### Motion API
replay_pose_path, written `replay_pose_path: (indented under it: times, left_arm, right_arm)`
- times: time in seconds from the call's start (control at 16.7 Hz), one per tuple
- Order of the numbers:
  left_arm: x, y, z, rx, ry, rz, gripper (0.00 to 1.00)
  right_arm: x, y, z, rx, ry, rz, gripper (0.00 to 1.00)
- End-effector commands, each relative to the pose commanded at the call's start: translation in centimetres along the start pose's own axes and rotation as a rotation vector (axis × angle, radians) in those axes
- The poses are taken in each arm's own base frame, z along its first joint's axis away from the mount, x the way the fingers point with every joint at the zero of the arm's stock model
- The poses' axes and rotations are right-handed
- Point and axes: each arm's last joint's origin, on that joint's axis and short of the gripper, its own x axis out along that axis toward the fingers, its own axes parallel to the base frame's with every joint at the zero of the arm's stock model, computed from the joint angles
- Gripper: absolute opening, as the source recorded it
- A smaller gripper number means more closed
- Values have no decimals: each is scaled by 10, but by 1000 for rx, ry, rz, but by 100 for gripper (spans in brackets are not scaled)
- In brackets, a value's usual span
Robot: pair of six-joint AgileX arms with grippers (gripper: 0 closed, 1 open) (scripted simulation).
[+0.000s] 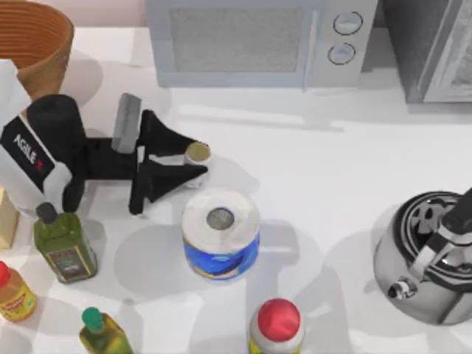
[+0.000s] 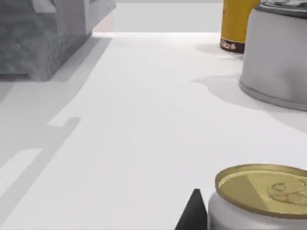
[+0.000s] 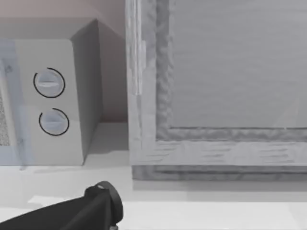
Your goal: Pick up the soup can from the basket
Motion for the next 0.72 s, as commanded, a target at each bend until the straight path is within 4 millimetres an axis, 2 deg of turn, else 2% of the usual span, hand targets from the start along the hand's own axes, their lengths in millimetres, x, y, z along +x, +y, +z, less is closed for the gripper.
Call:
replay_pose_path:
  times: [0.36,0.72]
  left_arm:
    - [0,0,0,0,0,0,98]
    - [0,0,0,0,0,0,100]
  right_arm:
    - [0,0,0,0,0,0,100]
    - [0,0,0,0,0,0,100]
